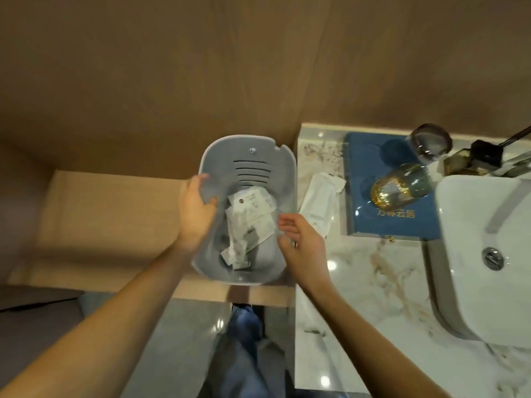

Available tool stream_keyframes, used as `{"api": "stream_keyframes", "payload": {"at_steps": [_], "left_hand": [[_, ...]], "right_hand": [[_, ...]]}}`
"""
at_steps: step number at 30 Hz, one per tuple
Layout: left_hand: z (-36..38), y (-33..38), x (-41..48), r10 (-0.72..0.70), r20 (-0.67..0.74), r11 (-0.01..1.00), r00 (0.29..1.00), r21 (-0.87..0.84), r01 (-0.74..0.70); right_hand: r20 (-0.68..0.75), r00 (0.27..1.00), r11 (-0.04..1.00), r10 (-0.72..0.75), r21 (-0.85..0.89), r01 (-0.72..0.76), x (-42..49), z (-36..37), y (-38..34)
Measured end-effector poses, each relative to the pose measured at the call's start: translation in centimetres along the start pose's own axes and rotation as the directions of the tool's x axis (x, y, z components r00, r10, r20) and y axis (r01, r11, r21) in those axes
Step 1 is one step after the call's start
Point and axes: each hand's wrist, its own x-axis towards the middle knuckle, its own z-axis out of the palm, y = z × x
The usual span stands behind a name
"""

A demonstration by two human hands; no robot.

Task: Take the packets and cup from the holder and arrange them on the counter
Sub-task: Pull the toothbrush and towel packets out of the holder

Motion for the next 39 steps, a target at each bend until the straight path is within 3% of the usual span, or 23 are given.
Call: {"api": "stream_keyframes", "payload": {"at_steps": [2,4,6,11,15,19,22,24,27,29,32,34,39], "left_hand": [[-1.6,-2.2,0.5,-0.007,0.038,0.999,0.999,0.032,0.006],[-1.6,-3.8,0.5,-0.033,0.166,0.999,0.986,0.000,0.034],[-0.9,-5.2,-0.3,-0.027,0.251,0.998,0.968,-0.052,0.041],[0.0,-6.8,-1.7,0.030,0.181,0.985,0.983,-0.171,0.002],[0.1,-7.5,-1.3,-0.028,0.169,0.990,0.985,-0.135,0.051],[0.1,-7.4,-1.4,0.008,0.159,0.993,0.987,-0.118,0.011],[0.7,-8.0,-1.0,0.031,0.138,0.994,0.990,-0.112,-0.016],[1.0,-8.8,-1.1,0.067,0.123,0.995,0.990,-0.084,-0.057],[1.3,-9.6,-1.2,0.119,0.120,0.991,0.986,-0.074,-0.110],[1.5,-9.7,-1.0,0.132,0.108,0.990,0.985,-0.068,-0.125],[1.4,-9.4,-0.6,0.012,0.129,0.999,0.992,-0.041,-0.007],[1.2,-9.1,-0.5,-0.060,0.160,0.997,0.985,-0.038,0.067],[0.5,-8.4,-0.6,-0.080,0.188,0.964,0.979,-0.235,0.123]], "right_hand": [[0.017,0.997,0.996,0.078,0.051,-0.079,2.6,2.4,-0.1],[0.039,0.980,0.978,0.197,0.064,-0.200,5.5,4.6,0.9],[0.100,0.928,0.924,0.360,0.103,-0.369,8.5,6.9,3.0],[0.174,0.672,0.633,0.720,0.232,-0.739,14.6,12.7,9.6],[0.235,0.519,0.472,0.822,0.229,-0.851,16.9,18.3,14.7],[0.322,0.400,0.339,0.858,0.229,-0.912,18.6,22.4,20.3],[0.377,0.436,0.339,0.817,0.297,-0.892,18.5,25.1,23.8],[0.371,0.432,0.361,0.822,0.247,-0.899,18.6,26.7,24.9],[0.205,0.384,0.340,0.900,0.218,-0.915,19.9,27.7,25.7],[0.187,0.369,0.323,0.911,0.234,-0.917,20.1,27.5,25.5],[0.220,0.374,0.321,0.901,0.243,-0.916,19.2,25.6,23.6],[0.223,0.443,0.395,0.868,0.229,-0.890,18.6,23.8,21.1],[0.211,0.732,0.675,0.648,0.285,-0.680,14.1,18.7,9.6]]}}
